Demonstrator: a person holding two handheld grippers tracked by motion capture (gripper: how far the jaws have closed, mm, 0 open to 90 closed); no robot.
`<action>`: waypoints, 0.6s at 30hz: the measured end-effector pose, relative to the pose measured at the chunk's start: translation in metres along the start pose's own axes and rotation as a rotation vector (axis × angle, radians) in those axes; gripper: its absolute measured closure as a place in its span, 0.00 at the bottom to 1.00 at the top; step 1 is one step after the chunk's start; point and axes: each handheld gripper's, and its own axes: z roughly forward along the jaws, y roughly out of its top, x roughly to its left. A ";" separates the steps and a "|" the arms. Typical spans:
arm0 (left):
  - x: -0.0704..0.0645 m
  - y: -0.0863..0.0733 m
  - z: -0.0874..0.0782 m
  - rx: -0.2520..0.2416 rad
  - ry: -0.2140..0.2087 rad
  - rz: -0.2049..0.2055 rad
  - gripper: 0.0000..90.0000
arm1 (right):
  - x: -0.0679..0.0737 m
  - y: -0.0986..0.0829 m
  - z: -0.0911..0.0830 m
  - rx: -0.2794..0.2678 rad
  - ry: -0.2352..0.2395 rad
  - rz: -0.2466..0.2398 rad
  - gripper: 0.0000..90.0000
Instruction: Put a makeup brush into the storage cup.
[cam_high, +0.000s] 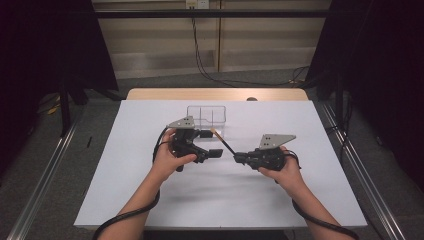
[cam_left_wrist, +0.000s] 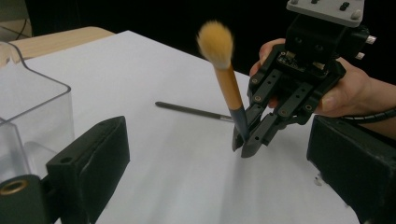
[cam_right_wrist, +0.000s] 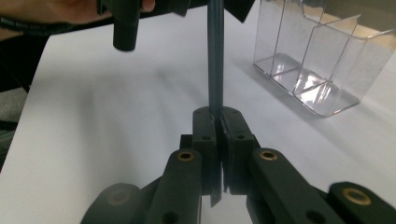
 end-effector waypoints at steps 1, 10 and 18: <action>0.000 -0.001 0.001 -0.009 0.000 0.004 0.07 | 0.000 0.000 0.001 -0.010 0.001 0.003 0.95; -0.002 -0.003 0.004 -0.097 -0.029 -0.007 0.31 | 0.002 0.002 0.007 -0.054 0.001 0.020 0.95; -0.003 -0.004 0.005 -0.129 -0.061 -0.020 0.58 | 0.003 0.002 0.008 -0.076 -0.013 0.023 0.95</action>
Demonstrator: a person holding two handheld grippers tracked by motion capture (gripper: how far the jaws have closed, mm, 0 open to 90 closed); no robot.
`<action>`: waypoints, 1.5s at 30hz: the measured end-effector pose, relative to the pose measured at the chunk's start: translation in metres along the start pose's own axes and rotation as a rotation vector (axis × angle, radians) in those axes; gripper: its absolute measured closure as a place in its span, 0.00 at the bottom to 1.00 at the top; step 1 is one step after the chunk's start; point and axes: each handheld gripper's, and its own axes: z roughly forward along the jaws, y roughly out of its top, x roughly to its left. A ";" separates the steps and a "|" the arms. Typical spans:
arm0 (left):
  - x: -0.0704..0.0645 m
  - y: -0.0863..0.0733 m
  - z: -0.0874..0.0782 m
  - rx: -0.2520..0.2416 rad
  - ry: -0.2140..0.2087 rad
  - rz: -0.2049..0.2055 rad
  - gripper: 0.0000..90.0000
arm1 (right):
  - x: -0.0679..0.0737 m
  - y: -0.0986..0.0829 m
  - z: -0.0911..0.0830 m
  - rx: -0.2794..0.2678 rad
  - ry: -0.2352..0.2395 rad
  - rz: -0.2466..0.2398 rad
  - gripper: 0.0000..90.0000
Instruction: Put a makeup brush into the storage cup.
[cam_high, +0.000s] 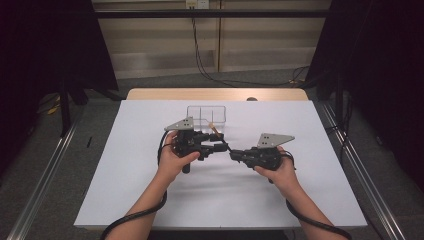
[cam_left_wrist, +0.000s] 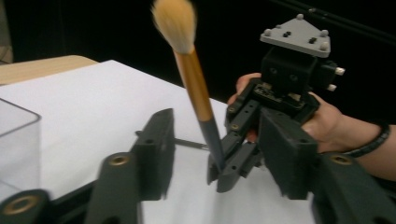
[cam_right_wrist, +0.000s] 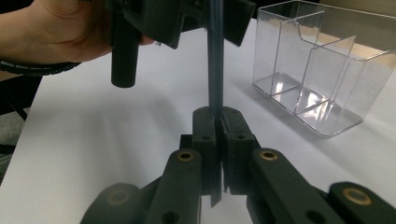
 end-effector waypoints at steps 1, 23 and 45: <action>0.000 0.000 0.000 -0.007 -0.004 -0.009 0.60 | 0.000 0.000 0.000 -0.002 0.000 0.001 0.95; -0.005 -0.003 0.006 -0.039 -0.019 0.005 0.92 | 0.008 -0.002 0.013 0.012 0.022 0.050 0.94; -0.003 0.014 -0.006 -0.021 0.043 0.072 0.92 | -0.002 -0.002 -0.008 0.004 -0.060 0.058 0.34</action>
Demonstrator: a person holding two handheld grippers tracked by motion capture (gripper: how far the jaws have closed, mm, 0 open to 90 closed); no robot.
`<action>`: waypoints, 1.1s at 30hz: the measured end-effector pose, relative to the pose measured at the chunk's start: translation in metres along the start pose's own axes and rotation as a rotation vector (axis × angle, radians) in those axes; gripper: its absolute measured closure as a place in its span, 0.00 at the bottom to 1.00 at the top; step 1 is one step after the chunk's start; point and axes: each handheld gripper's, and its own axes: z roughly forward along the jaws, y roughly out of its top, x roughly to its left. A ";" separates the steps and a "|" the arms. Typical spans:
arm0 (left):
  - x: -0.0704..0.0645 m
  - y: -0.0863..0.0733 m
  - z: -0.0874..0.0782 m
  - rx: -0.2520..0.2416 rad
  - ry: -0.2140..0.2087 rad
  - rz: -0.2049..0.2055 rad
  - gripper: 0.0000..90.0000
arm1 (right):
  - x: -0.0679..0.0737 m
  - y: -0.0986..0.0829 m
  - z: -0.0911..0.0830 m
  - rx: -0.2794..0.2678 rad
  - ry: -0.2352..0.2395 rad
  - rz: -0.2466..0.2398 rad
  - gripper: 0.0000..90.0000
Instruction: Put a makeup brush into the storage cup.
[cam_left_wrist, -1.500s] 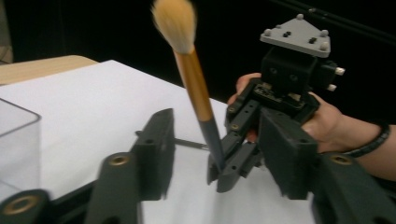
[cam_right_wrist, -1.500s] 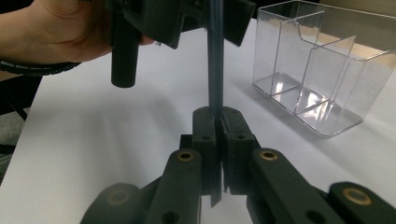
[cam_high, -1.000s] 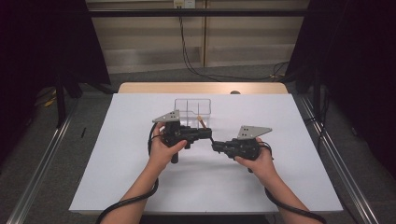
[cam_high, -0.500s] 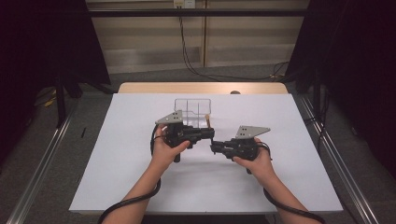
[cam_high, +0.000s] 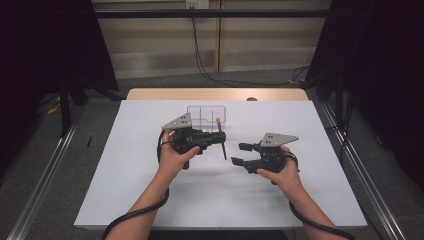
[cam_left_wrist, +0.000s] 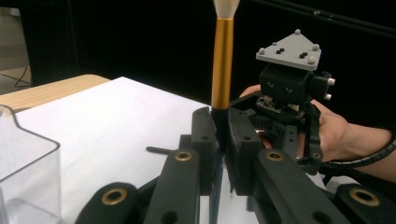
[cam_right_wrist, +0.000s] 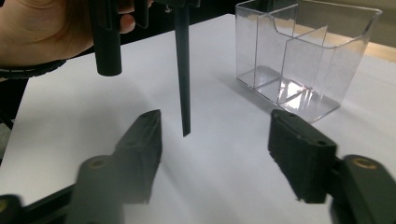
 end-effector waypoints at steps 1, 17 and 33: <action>0.000 0.000 -0.001 0.002 0.004 0.001 0.92 | -0.001 0.000 -0.001 -0.006 0.003 0.008 0.32; 0.005 0.005 -0.018 0.007 0.063 0.019 0.92 | -0.009 -0.013 -0.030 -0.035 -0.027 0.007 0.11; 0.012 0.007 -0.025 0.025 0.096 0.024 0.92 | -0.014 -0.025 -0.050 -0.027 -0.053 0.020 0.07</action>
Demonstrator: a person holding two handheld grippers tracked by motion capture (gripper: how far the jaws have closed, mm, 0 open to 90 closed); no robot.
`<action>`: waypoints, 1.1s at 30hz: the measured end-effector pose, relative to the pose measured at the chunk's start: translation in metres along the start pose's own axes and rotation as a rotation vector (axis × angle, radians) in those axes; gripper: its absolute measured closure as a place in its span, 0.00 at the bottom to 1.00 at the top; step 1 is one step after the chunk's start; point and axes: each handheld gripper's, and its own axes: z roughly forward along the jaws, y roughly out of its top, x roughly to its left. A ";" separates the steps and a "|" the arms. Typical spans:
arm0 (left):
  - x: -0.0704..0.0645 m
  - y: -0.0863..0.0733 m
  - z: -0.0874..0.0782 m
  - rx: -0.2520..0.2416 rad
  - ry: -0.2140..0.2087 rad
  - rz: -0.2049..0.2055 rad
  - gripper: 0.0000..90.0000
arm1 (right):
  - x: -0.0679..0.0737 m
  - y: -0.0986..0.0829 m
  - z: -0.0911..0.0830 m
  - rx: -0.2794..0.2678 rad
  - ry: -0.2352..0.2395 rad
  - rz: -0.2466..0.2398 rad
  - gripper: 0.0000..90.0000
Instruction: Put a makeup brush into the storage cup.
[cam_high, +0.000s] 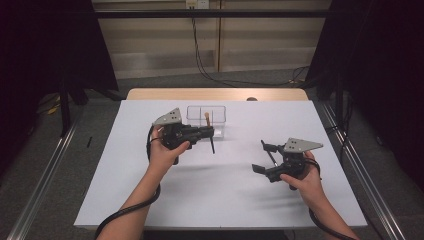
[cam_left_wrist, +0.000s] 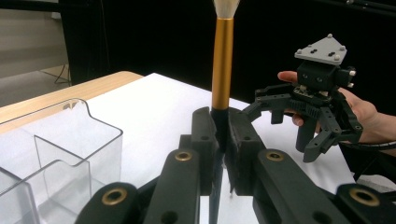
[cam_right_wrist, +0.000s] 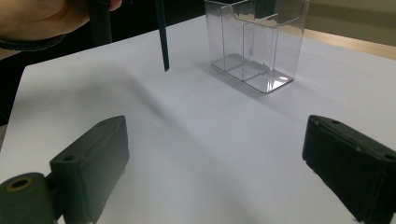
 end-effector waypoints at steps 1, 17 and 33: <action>0.000 0.000 0.000 0.002 0.003 -0.001 0.92 | 0.000 0.000 0.000 0.002 0.001 0.000 0.06; 0.006 0.002 -0.008 0.010 0.034 0.013 0.92 | -0.003 -0.006 -0.011 0.007 -0.015 -0.001 0.03; 0.009 0.005 -0.013 0.008 0.053 0.017 0.92 | -0.004 -0.012 -0.023 0.012 -0.024 -0.002 0.02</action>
